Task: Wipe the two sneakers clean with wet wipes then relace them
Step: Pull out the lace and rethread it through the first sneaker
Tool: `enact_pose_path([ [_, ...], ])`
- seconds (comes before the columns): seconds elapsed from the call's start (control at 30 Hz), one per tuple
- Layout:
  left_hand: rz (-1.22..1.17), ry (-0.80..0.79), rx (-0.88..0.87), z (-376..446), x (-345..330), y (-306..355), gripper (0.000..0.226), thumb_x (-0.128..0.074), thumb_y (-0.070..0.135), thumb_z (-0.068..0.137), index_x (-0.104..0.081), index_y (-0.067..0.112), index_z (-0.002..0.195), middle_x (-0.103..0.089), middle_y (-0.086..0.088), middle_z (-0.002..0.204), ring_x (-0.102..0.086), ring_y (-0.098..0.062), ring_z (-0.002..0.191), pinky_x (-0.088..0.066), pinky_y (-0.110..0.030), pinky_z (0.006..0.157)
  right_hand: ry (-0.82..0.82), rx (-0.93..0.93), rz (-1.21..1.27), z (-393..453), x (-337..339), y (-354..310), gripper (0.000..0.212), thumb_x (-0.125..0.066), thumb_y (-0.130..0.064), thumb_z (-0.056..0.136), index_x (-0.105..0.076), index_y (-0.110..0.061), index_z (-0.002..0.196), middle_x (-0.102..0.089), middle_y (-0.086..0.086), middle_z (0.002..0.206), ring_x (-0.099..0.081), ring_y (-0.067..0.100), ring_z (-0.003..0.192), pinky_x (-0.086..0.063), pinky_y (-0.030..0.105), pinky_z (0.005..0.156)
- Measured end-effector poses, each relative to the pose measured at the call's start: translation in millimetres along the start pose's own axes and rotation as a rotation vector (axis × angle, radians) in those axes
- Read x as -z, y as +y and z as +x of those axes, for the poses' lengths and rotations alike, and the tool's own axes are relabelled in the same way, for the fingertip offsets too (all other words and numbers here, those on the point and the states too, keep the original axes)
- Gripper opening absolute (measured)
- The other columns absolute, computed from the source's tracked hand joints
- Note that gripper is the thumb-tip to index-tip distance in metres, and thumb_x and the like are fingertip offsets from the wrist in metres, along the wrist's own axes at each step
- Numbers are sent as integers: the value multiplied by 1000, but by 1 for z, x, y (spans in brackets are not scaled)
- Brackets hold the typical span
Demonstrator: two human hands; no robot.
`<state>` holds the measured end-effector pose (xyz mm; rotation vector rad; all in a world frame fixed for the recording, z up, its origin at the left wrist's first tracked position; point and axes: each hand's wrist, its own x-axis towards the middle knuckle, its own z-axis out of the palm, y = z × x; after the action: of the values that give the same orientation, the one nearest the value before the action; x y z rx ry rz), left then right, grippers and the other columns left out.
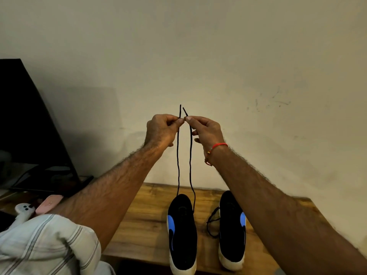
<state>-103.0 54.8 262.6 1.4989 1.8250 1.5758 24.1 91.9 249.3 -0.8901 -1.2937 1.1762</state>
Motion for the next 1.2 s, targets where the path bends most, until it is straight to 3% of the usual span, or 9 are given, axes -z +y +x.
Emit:
enact_pose_path([
  [0.1,79,-8,-11,-4,1,-12,22,-70,37,95,-77,21,109,-73,9,79,-67,-9,61,-61,-32,58,-11,64,-104,-2,5,12,19,-72,-24,90,-76,-9,101,-66,-10,74,-57,-5,61,-44,8,55],
  [0.27,221,-12,-59,-22,-5,-54,17,-69,38,95,-76,32,110,-76,14,95,-73,-14,74,-62,-43,75,-114,75,-284,-10,13,56,12,-70,-23,92,-75,-13,94,-74,0,79,-66,5,72,-54,19,71],
  [0.6,341,-178,138,-84,-40,-177,13,-66,41,96,-75,31,95,-71,19,73,-68,-4,76,-58,-31,69,-274,-122,-562,-34,47,182,12,-73,-29,89,-73,-19,82,-67,-7,65,-61,6,62,-55,33,70],
  [0.8,447,-314,245,-103,-51,-218,20,-67,46,95,-68,30,83,-57,14,60,-57,-5,56,-36,-22,49,-420,-188,-802,-48,57,215,22,-71,-37,89,-71,-16,81,-65,-8,64,-55,-2,54,-47,20,56],
  [0.87,478,-349,281,-99,-56,-226,24,-68,45,95,-67,28,79,-60,9,61,-60,-9,57,-44,-26,49,-450,-224,-872,-44,58,217,23,-70,-37,90,-70,-16,82,-68,-7,64,-58,-1,55,-47,18,56],
  [0.97,320,-336,314,-90,-60,-231,13,-66,31,98,-71,27,109,-76,6,98,-72,-11,80,-62,-38,77,-396,-287,-779,-33,58,221,11,-70,-27,91,-70,-16,91,-75,-4,78,-67,4,68,-52,23,62],
  [1.03,254,-348,294,-86,-62,-236,62,-62,20,100,-36,30,156,-56,6,142,-68,-12,102,-57,-32,90,-337,-365,-487,-28,58,225,28,-68,-9,92,-65,-19,118,-72,-4,111,-66,0,90,-50,15,72],
  [1.13,298,-374,357,-81,-60,-240,93,-57,14,103,13,36,160,-37,-9,160,-65,-15,105,-50,-20,79,-298,-414,-369,-21,63,232,65,-61,0,94,-39,-25,149,-51,-12,135,-56,8,116,-47,20,93],
  [1.2,369,-351,374,-79,-57,-251,82,-55,12,103,-2,29,163,-36,-9,161,-57,-23,126,-46,-26,94,-290,-437,-431,-20,67,236,58,-59,0,95,-44,-21,147,-55,-10,134,-59,8,109,-47,20,90],
])
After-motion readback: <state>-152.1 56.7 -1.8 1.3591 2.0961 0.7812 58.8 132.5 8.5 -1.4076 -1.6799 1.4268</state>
